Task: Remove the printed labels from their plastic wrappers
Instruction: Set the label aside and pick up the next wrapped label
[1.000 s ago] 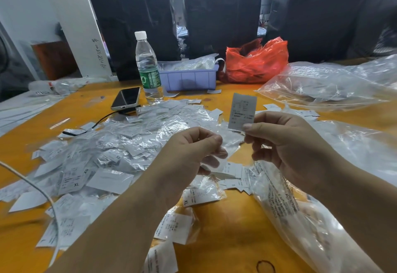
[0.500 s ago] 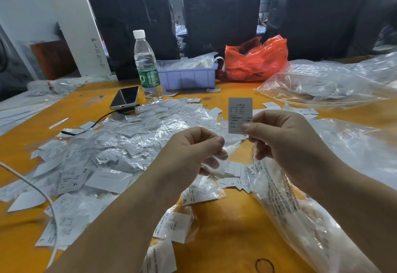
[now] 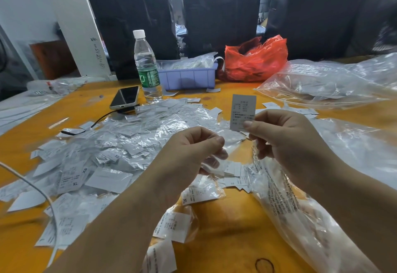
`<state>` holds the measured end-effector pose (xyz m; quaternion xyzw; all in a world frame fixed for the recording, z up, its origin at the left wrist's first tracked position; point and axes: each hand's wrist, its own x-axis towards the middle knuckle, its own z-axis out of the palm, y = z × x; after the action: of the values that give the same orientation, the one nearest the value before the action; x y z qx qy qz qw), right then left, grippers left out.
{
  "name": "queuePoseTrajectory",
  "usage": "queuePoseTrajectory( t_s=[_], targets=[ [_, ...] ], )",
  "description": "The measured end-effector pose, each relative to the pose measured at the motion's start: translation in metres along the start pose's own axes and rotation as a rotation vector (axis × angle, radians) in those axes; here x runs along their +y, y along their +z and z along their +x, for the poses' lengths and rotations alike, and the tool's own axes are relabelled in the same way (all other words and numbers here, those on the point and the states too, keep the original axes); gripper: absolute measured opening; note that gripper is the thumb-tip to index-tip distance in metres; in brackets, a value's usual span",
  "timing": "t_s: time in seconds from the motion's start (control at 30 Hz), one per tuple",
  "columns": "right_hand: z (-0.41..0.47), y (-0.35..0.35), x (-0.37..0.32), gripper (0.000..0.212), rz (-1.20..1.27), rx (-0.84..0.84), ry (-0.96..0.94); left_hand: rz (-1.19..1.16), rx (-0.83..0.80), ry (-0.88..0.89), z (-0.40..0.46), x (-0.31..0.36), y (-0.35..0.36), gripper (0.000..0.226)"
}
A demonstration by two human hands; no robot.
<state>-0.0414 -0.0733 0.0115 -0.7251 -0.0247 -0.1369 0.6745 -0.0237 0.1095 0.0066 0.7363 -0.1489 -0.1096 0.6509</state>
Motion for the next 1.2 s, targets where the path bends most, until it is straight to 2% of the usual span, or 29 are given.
queuePoseTrajectory(
  t_s=[0.3,0.77,0.87,0.97,1.13,1.2],
  targets=[
    [0.0,0.0018,0.0011,0.008,0.067,-0.157,0.079,-0.018,-0.001,0.006,-0.0006,0.0019,0.0001,0.009],
    [-0.0025,0.0051,0.0018,0.009,0.012,-0.244,0.113,0.024,0.015,0.041,0.0017,-0.0005,-0.0012,0.008],
    [-0.0017,0.0042,-0.0015,0.012,0.046,-0.236,0.129,0.071,0.017,0.058,0.0008,-0.0006,-0.0018,0.008],
    [0.0002,0.0014,-0.004,0.024,0.078,-0.201,0.125,0.099,0.01,0.067,0.0002,-0.0005,-0.0018,0.007],
    [-0.0012,0.0014,-0.002,0.017,0.045,-0.205,0.088,0.095,0.011,0.072,-0.0004,-0.0002,-0.0011,0.009],
    [-0.0014,0.0009,-0.0031,0.021,0.051,-0.187,0.075,0.1,0.018,0.072,-0.0004,0.0001,-0.0017,0.01]
  ],
)
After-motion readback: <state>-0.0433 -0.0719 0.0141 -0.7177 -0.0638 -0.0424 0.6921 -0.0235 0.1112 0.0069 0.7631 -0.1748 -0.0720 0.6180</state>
